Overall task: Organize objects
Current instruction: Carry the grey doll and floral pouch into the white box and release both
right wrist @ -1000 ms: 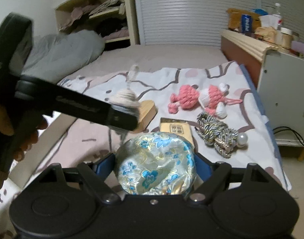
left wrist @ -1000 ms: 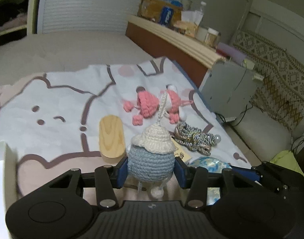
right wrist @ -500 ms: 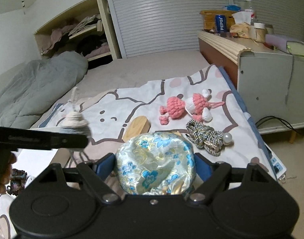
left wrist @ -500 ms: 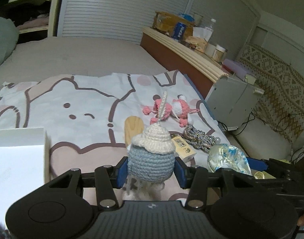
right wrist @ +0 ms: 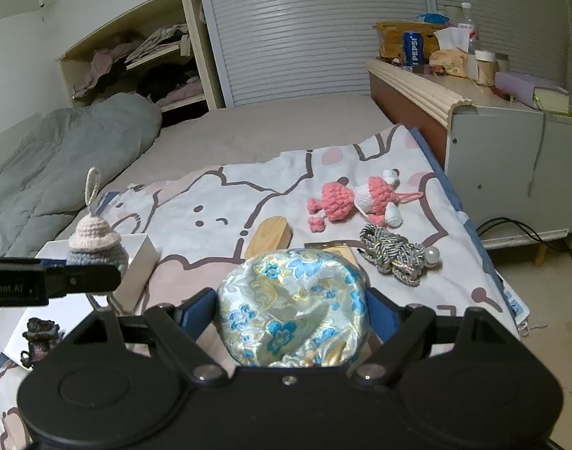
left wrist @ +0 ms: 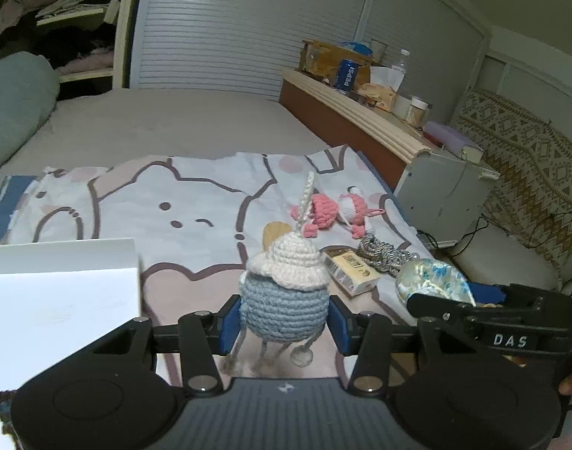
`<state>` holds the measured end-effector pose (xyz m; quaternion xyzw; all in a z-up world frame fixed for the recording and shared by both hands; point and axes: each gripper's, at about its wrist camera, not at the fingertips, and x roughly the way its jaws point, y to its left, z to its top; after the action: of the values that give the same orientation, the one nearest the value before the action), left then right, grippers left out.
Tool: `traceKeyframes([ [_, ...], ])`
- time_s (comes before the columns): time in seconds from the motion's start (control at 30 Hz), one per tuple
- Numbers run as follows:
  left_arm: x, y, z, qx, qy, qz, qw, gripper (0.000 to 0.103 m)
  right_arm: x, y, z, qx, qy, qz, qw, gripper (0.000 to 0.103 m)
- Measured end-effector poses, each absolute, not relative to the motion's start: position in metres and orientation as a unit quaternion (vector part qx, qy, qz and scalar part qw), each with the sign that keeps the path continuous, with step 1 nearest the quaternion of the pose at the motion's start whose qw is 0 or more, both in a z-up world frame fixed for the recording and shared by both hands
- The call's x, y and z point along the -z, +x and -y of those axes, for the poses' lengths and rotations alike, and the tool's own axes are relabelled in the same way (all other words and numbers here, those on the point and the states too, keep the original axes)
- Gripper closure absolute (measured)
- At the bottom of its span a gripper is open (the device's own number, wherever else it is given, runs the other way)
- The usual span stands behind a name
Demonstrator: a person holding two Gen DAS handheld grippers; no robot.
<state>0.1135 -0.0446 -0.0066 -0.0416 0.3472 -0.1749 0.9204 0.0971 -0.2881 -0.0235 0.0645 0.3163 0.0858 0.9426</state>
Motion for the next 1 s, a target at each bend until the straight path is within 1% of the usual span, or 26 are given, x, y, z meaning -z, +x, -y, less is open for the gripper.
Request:
traceKeyframes([
  [0.37,0.004,0.101,0.03,0.13,-0.016,-0.349,0.928,0.054,0.014,0.087,0.277,-0.084,0.054,-0.307,0.947,0.018],
  [0.67,0.01,0.101,0.016,0.105,-0.02,-0.355,0.929,0.054,0.012,0.085,0.272,-0.077,0.04,-0.309,0.947,0.018],
  [1.0,0.004,0.101,-0.005,0.093,-0.033,-0.332,0.938,0.054,0.013,0.087,0.272,-0.055,0.036,-0.308,0.949,0.018],
])
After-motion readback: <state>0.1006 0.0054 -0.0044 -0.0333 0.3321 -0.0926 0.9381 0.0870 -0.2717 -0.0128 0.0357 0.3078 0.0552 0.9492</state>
